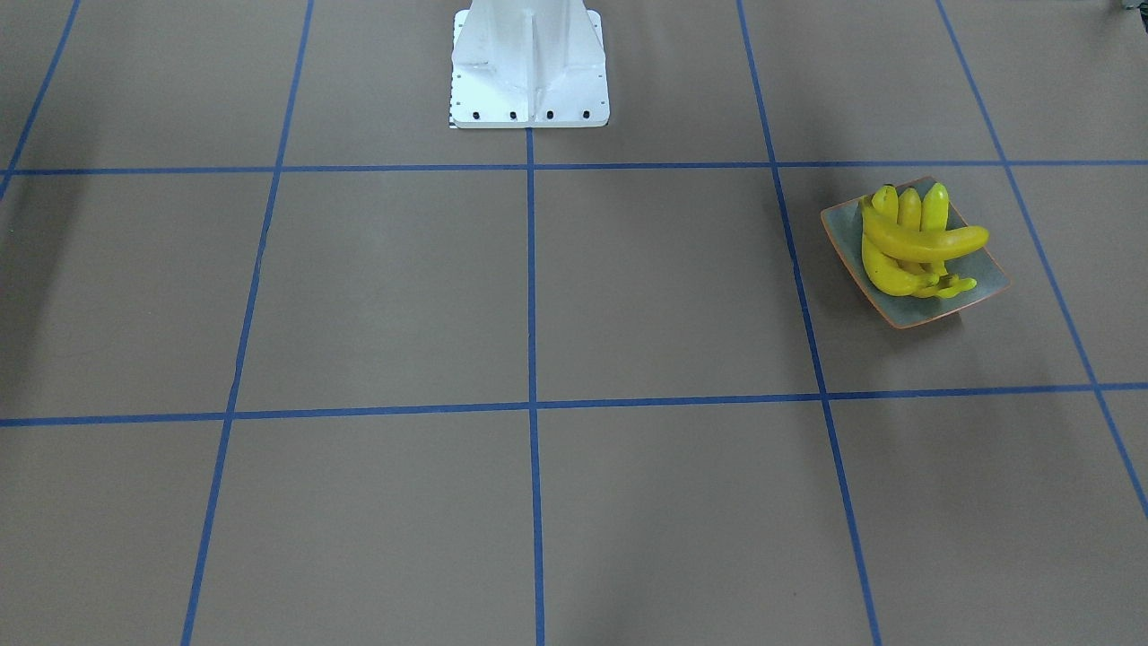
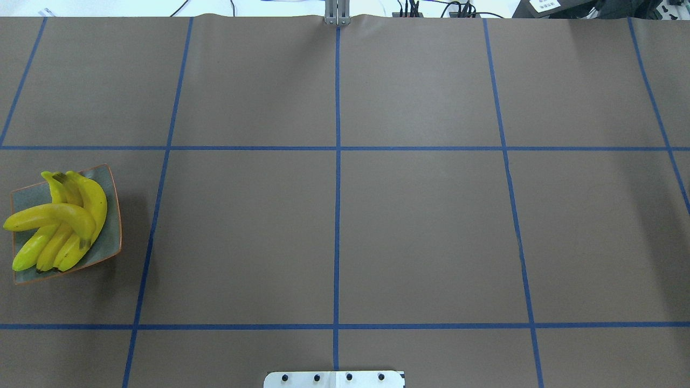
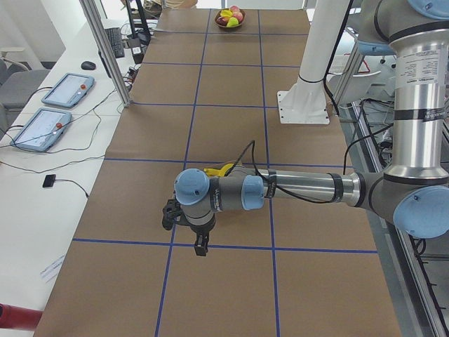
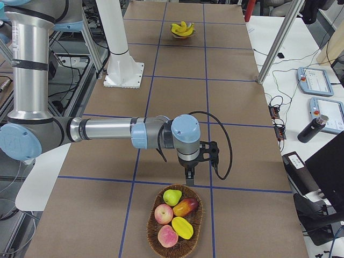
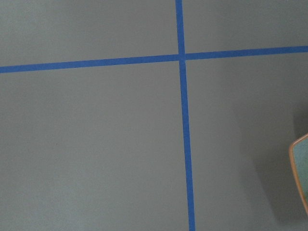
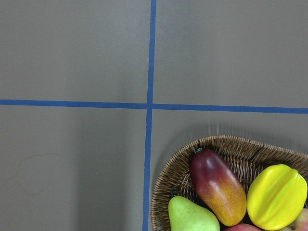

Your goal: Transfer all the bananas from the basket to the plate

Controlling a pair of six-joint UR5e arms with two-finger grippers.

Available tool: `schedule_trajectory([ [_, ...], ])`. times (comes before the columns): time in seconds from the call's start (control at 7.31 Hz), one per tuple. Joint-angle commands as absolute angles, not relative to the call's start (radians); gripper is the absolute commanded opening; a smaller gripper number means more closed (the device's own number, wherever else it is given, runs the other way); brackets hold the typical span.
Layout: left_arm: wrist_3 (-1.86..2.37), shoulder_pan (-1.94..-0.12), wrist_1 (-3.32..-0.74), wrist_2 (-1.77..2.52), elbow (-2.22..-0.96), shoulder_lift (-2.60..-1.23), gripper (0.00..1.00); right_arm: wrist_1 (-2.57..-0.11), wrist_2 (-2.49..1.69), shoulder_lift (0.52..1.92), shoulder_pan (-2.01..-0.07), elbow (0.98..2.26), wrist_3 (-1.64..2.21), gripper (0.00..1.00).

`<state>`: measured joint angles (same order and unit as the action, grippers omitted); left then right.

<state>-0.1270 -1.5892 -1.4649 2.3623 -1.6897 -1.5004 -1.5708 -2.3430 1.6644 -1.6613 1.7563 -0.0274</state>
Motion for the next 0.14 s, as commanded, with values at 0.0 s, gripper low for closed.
schedule_trajectory([
  [0.0,-0.124,-1.589,-1.465,2.362,-1.692,-1.502,1.0,-1.571,-2.342,1.664,-1.661,1.756,-0.026,1.0],
])
